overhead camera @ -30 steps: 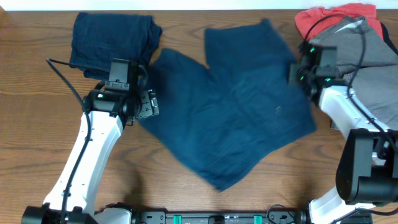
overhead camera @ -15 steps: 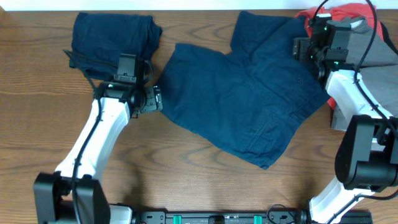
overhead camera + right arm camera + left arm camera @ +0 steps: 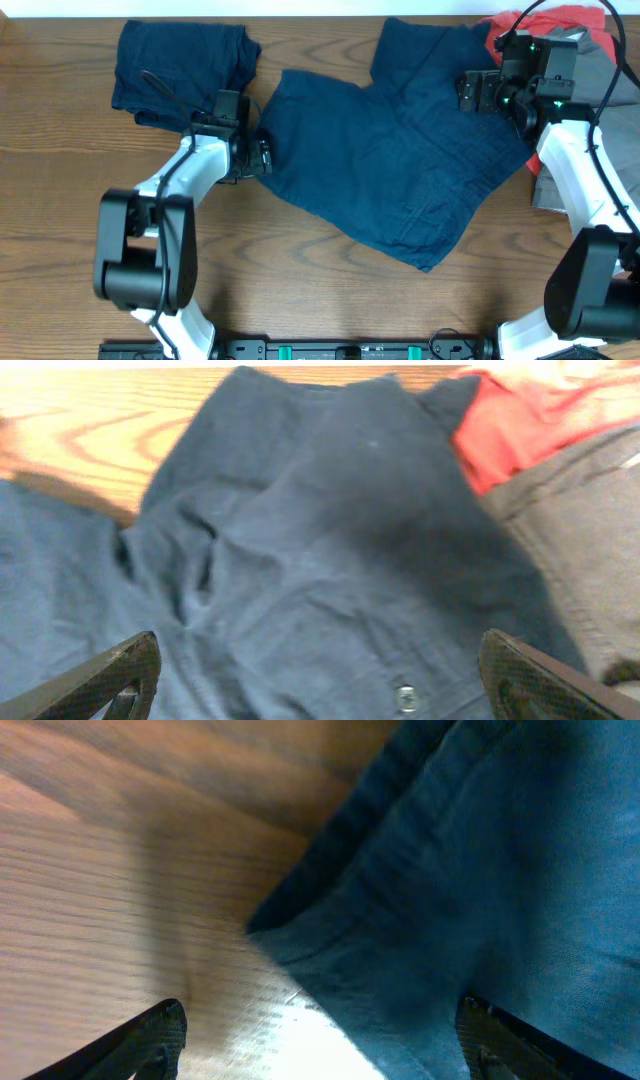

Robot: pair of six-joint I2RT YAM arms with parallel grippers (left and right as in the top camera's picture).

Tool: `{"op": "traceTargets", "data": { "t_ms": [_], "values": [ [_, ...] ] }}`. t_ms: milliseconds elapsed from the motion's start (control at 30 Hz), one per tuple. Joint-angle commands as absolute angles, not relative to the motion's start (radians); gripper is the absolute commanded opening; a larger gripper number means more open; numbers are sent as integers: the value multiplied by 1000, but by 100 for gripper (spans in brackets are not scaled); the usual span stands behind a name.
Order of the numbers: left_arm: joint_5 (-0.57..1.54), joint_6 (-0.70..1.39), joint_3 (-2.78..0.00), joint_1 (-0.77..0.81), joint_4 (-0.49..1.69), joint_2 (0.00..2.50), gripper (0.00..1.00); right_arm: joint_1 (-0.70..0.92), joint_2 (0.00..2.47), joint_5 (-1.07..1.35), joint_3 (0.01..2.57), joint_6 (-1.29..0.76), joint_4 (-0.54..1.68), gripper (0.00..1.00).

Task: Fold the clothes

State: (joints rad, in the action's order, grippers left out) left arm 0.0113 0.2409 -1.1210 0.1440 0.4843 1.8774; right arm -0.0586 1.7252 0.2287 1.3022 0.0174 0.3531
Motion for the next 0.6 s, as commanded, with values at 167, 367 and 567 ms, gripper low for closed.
{"op": "traceTargets", "data": {
  "t_ms": [167,367,567],
  "values": [
    [22,264,-1136,139,480,1913,48,28,1709,266,1316,-7,398,99],
    [14,266,-1137,134,506,1908,6,49,1709,266,1316,-55,426,99],
    [7,311,-1137,73,678,1805,6,49,1709,266,1316,-90,473,99]
  ]
}}
